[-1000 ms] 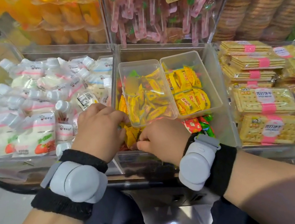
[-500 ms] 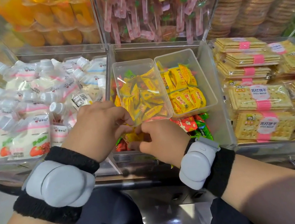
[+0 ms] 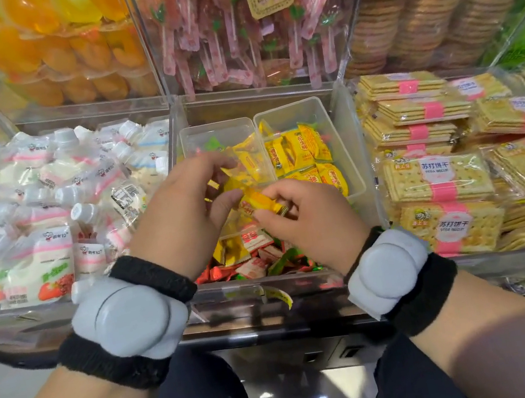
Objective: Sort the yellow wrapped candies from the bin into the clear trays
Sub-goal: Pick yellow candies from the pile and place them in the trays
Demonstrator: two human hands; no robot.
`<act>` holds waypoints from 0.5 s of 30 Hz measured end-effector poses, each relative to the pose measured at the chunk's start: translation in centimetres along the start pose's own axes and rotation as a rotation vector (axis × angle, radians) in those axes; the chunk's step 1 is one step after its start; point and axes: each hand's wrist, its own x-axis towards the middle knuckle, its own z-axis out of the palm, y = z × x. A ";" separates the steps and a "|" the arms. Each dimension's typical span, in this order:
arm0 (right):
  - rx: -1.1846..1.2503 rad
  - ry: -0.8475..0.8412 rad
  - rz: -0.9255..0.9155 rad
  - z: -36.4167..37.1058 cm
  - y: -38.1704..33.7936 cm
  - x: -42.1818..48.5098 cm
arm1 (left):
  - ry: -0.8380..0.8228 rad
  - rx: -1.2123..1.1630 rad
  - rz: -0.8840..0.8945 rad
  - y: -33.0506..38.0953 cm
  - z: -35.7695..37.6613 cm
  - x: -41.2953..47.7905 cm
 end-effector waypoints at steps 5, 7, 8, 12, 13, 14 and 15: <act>0.029 0.108 0.083 -1.8 1.4 0.2 | 0.001 -0.079 -0.048 0.8 1.7 1.4; 0.027 0.133 0.096 -2.2 1.6 0.3 | 0.008 -0.098 -0.071 0.9 2.2 1.7; 0.037 0.147 0.100 -2.5 1.8 0.5 | 0.013 -0.109 -0.083 1.1 2.5 2.0; 0.067 0.206 0.109 -3.5 2.1 1.5 | -0.005 -0.155 -0.116 1.6 4.2 3.4; 0.069 0.235 0.106 -3.7 2.0 1.8 | -0.011 -0.161 -0.124 1.6 4.5 3.6; 0.066 0.269 0.100 -3.8 2.0 2.2 | -0.013 -0.163 -0.135 1.7 4.9 3.9; 0.064 0.300 0.097 -3.9 2.1 2.6 | -0.016 -0.169 -0.146 1.7 5.4 4.2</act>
